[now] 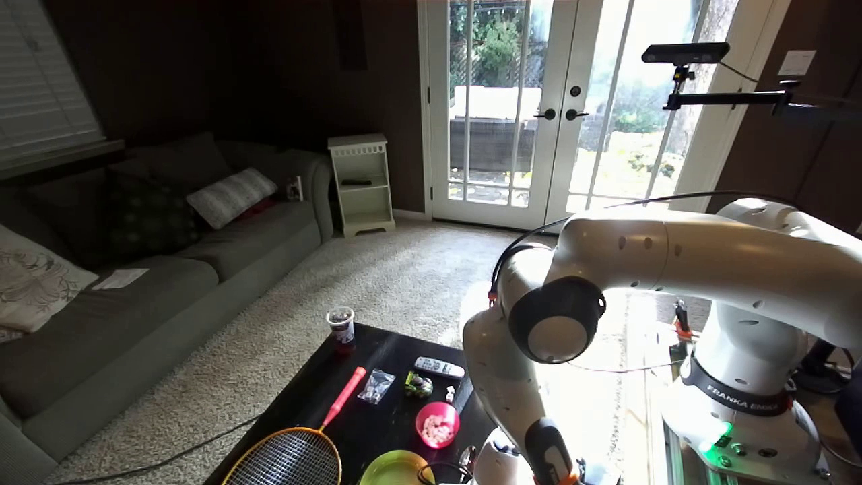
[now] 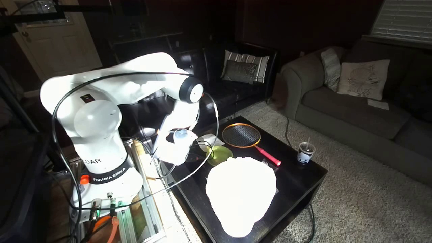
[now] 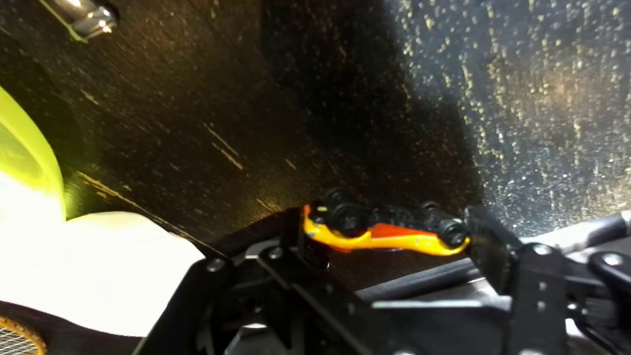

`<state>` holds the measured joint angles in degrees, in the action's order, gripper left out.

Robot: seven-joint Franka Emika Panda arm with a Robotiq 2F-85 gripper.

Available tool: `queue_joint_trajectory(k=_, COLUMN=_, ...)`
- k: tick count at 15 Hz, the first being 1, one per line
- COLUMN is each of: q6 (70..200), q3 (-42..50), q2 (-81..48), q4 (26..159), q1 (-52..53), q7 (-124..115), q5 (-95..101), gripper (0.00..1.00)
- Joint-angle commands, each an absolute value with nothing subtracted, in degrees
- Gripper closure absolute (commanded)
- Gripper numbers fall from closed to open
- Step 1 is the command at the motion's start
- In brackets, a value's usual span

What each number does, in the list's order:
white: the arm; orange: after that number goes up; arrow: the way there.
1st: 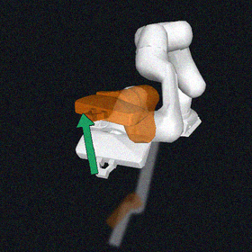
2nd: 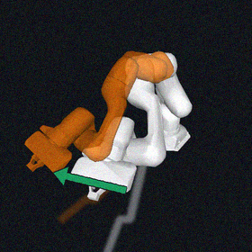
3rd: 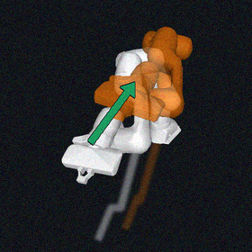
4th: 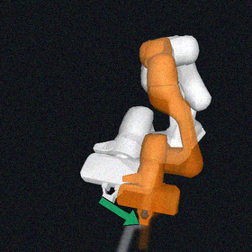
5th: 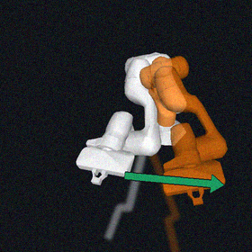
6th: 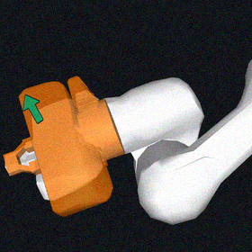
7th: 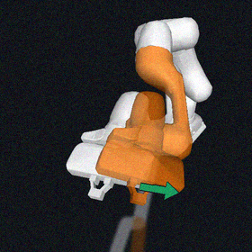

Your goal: Pick up the orange object and place it back on the table.

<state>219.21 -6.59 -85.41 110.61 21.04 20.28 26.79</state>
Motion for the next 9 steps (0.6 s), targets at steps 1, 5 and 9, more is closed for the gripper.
queue_joint_trajectory(k=1, q6=217.28, q3=-7.28, q2=-85.41, q4=110.72, q1=20.31, q7=20.13, q5=29.06, gripper=0.43)
queue_joint_trajectory(k=5, q6=214.78, q3=-8.11, q2=-85.41, q4=110.69, q1=19.93, q7=20.05, q5=30.18, gripper=0.43)
queue_joint_trajectory(k=9, q6=212.48, q3=-8.51, q2=-85.38, q4=110.61, q1=19.78, q7=20.26, q5=30.27, gripper=0.43)
